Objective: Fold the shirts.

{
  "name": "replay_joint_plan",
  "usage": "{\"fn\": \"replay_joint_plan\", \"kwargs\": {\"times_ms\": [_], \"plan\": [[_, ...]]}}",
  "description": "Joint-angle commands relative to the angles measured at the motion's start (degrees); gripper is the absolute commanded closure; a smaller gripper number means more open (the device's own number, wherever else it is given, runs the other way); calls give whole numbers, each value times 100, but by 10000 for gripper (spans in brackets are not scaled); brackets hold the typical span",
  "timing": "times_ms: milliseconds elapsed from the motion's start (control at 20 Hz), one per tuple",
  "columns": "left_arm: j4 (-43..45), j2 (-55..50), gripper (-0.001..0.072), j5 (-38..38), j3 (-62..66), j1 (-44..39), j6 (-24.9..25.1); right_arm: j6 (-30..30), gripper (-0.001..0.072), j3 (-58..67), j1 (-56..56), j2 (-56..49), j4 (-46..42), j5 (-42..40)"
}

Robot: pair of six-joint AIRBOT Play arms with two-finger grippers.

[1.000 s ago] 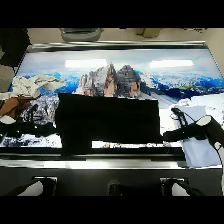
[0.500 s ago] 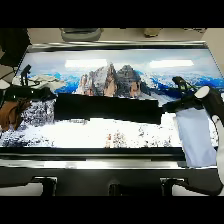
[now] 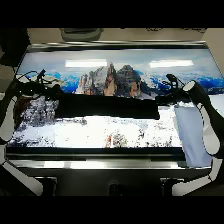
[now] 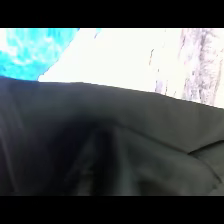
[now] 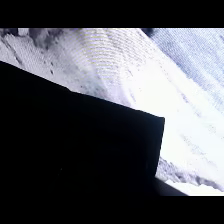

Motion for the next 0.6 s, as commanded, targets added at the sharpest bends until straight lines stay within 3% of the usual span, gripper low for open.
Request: {"fn": "replay_joint_plan", "kwargs": {"times_ms": [0,200,400,450,500,550], "plan": [[-269,-85,153,-319,131,76,-39,-393,21,81,-337,44,664,474],[-282,389,155,-531,142,146,144,-317,22,33,-743,-160,623,1539],[-282,1023,172,-546,140,-118,258,35,27,-4,-291,-579,673,1582],[-282,1172,172,-544,140,-223,291,238,60,-4,-157,-656,669,1576],[-282,1270,172,-546,140,-337,295,455,175,-4,-66,-706,673,1532],[-282,1327,172,-577,140,-466,293,590,468,-4,-13,-708,678,1473]]}}
